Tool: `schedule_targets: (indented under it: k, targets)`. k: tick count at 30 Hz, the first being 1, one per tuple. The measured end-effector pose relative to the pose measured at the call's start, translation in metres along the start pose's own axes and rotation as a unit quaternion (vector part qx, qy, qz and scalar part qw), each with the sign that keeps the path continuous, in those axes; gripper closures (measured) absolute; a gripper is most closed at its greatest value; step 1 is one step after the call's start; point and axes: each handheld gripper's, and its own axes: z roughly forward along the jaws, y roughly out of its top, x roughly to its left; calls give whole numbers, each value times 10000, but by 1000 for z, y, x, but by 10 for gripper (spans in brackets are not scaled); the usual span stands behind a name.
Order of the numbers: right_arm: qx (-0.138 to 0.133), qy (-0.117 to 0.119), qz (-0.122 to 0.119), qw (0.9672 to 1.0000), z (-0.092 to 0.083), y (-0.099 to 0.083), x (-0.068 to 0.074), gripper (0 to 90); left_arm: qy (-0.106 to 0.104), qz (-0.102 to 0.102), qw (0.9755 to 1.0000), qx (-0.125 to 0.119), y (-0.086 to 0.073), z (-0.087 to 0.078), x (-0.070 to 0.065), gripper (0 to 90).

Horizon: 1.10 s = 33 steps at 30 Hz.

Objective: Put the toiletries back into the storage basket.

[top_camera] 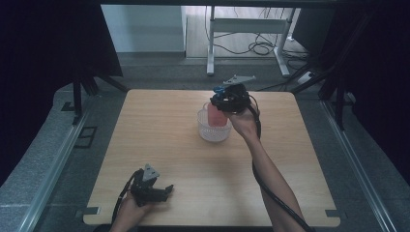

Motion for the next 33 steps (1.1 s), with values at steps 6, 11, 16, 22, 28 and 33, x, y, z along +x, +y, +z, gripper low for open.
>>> schedule_targets:
  k: [6,11,16,22,28,33]
  targets:
    - [22,23,-39,10000,5,-5,2,530,-5,11,10000,17,0,0,0,107]
    - [61,66,-72,9999,12,-11,3,530,-5,10,10000,16,0,0,0,107]
    - [115,58,-76,9999,17,-17,3,530,-5,10,10000,17,0,0,0,107]
    - [149,79,-60,9998,22,-23,3,530,-5,8,10000,16,0,0,0,107]
    - [207,107,-33,9997,28,-30,3,529,-5,2,10000,15,0,0,0,107]
    - [263,133,-10,9996,35,-36,4,529,-4,6,10000,16,0,0,0,107]
